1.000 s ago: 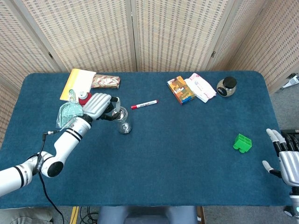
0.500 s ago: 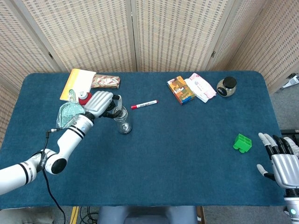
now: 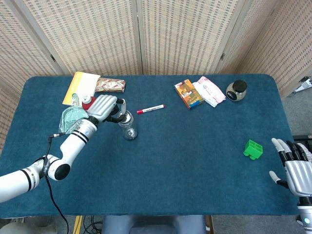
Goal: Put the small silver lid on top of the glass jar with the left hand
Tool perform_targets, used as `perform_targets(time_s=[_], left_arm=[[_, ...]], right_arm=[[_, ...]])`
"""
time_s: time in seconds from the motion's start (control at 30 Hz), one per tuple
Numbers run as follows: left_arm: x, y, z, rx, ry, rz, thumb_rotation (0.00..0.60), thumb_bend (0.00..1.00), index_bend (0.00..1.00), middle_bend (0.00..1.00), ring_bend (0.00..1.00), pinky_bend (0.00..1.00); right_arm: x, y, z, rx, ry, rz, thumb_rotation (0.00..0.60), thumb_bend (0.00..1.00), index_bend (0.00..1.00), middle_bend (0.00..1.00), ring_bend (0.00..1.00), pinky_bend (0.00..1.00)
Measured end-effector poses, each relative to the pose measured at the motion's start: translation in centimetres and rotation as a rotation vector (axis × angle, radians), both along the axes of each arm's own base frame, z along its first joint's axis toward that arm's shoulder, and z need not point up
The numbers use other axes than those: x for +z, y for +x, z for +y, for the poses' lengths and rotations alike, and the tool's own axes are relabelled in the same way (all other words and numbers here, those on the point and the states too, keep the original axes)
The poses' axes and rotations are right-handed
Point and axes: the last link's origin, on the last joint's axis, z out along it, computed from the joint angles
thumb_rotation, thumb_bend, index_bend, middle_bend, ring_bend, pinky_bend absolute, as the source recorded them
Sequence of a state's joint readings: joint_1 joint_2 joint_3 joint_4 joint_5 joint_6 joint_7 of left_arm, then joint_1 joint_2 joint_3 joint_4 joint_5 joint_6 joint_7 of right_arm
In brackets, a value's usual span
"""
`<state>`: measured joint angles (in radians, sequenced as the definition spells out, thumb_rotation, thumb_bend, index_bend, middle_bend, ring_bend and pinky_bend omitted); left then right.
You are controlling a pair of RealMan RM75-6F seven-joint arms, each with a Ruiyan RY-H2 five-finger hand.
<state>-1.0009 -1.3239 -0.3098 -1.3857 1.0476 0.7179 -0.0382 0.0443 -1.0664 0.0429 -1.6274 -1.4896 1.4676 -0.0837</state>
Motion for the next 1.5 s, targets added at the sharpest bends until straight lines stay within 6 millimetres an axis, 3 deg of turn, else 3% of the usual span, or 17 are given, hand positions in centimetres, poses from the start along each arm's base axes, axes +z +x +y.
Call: perform_targets(time_s=[0.3, 0.6, 0.73, 1.1, 1.37, 1.5], left_arm=[[0.1, 0.0, -0.2, -0.001, 0.0, -0.002, 0.6, 0.55, 0.61, 0.98, 0.92, 1.0], [0.3, -0.2, -0.2, 0.005, -0.01, 0.003, 0.599, 0.55, 0.47, 0.98, 0.91, 1.0], [0.4, -0.2, -0.2, 0.007, -0.015, 0.003, 0.545, 0.55, 0.45, 0.97, 0.91, 1.0], [0.7, -0.3, -0.3, 0.011, -0.03, 0.002, 0.477, 0.55, 0.37, 0.96, 0.91, 1.0], [1.2, -0.3, -0.3, 0.009, 0.0, -0.025, 0.561, 0.55, 0.37, 0.96, 0.9, 1.0], [1.6, -0.6, -0.4, 0.011, 0.021, -0.036, 0.6, 0.55, 0.37, 0.91, 0.86, 1.0]], right_arm=[[0.0, -0.1, 0.0, -0.003, -0.002, -0.003, 0.6, 0.19, 0.06, 0.1, 0.06, 0.11], [0.0, -0.1, 0.0, -0.002, -0.006, -0.003, 0.6, 0.19, 0.06, 0.1, 0.06, 0.11], [0.0, -0.1, 0.0, -0.002, -0.006, -0.004, 0.6, 0.19, 0.06, 0.1, 0.06, 0.11], [0.1, 0.0, 0.0, -0.002, -0.008, -0.006, 0.6, 0.2, 0.06, 0.1, 0.06, 0.11], [0.2, 0.1, -0.1, 0.001, -0.01, -0.005, 0.6, 0.2, 0.06, 0.1, 0.06, 0.11], [0.5, 0.2, -0.2, 0.005, -0.016, -0.007, 0.6, 0.2, 0.06, 0.1, 0.06, 0.11]])
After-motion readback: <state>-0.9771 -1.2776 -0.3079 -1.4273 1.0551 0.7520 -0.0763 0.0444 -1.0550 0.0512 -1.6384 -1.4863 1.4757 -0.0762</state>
